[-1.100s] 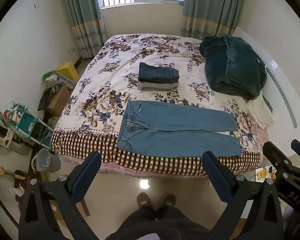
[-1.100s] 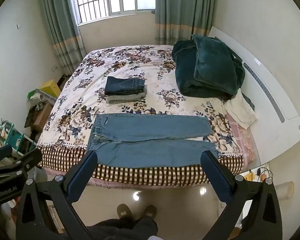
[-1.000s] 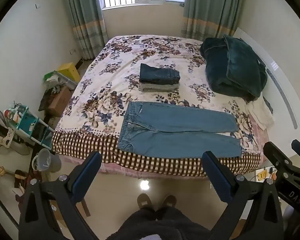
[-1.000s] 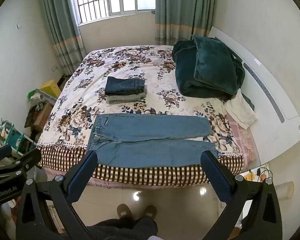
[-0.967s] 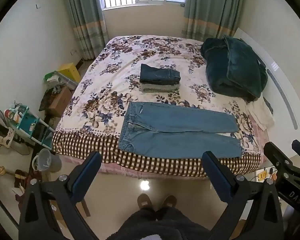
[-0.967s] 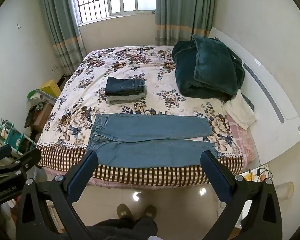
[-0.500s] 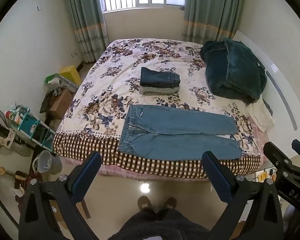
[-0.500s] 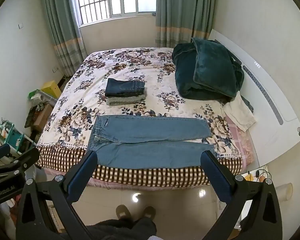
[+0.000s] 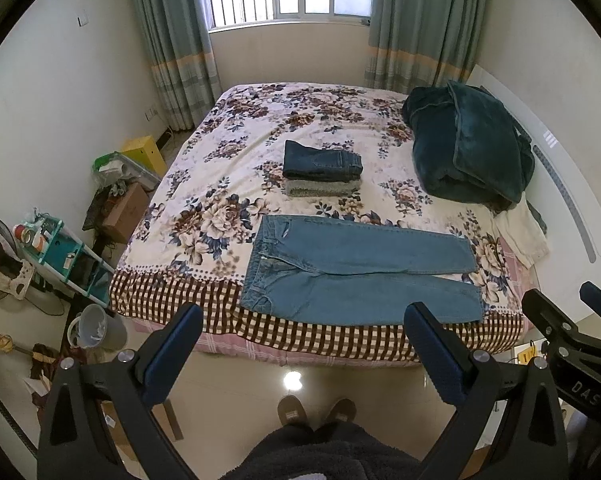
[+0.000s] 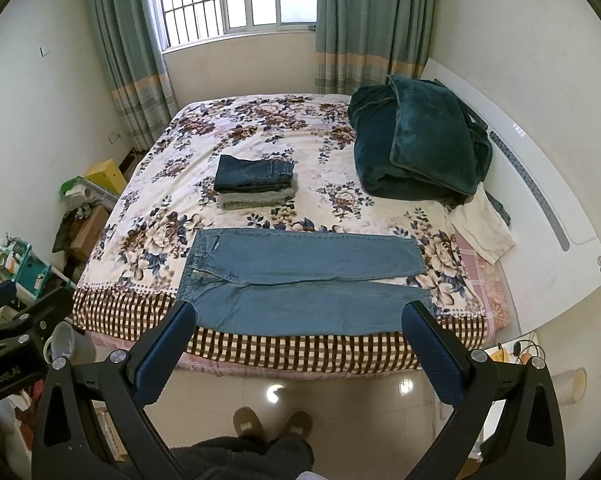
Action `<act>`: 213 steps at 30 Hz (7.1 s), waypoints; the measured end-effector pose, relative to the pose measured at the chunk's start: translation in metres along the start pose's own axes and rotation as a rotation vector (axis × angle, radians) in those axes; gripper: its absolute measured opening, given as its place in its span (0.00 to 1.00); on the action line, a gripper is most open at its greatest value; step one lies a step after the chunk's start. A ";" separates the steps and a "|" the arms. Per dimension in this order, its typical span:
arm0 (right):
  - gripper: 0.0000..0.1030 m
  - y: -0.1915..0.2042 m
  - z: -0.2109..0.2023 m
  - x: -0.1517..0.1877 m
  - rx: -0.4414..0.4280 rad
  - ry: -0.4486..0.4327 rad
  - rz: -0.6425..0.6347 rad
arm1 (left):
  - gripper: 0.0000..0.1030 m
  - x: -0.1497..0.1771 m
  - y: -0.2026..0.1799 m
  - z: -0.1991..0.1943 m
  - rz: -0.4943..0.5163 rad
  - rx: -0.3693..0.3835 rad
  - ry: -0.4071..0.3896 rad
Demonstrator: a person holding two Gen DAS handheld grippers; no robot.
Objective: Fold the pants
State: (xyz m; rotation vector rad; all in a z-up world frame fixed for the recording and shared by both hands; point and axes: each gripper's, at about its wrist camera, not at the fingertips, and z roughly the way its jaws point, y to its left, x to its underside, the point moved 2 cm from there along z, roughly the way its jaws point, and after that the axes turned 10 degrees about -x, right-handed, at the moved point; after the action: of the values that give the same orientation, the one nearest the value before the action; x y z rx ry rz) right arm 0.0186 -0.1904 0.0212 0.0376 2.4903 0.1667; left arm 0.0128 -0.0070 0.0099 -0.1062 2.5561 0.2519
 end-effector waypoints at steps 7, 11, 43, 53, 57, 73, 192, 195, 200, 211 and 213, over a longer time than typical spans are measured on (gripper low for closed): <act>1.00 0.001 0.002 0.004 0.000 -0.001 -0.005 | 1.00 -0.001 0.001 -0.002 0.000 -0.003 -0.003; 1.00 0.002 0.000 0.003 -0.004 0.000 -0.003 | 1.00 -0.001 0.001 -0.003 0.000 -0.006 -0.006; 1.00 0.004 0.000 0.004 -0.003 0.003 -0.005 | 1.00 0.005 0.004 -0.004 0.006 -0.009 -0.013; 1.00 -0.001 0.015 -0.007 -0.016 0.037 -0.011 | 1.00 0.002 -0.002 -0.001 -0.006 -0.006 0.000; 1.00 -0.012 0.023 -0.011 -0.024 0.050 -0.016 | 1.00 -0.005 -0.016 0.011 -0.023 -0.003 0.022; 1.00 -0.118 0.203 -0.064 0.085 0.124 0.098 | 1.00 -0.056 -0.085 0.152 0.002 -0.103 0.065; 0.52 -0.682 0.584 0.196 0.304 0.375 1.269 | 0.79 0.082 -0.268 0.576 -0.023 -0.073 0.503; 0.51 -0.680 0.592 0.206 0.227 0.352 1.337 | 0.79 0.088 -0.279 0.580 0.001 -0.072 0.509; 0.03 -0.671 0.592 0.194 0.331 0.313 1.196 | 0.79 0.109 -0.292 0.585 0.013 -0.068 0.562; 0.02 -0.649 0.572 0.225 0.395 0.474 1.121 | 0.79 0.112 -0.288 0.583 0.053 -0.076 0.551; 0.03 -0.658 0.574 0.238 0.391 0.478 1.188 | 0.79 0.109 -0.288 0.594 0.064 -0.088 0.555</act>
State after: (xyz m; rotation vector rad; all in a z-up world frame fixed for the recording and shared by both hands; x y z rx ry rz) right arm 0.1832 -0.7635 -0.6598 1.8065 2.5604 0.1756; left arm 0.2730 -0.1715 -0.5839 -0.1439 3.1030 0.4068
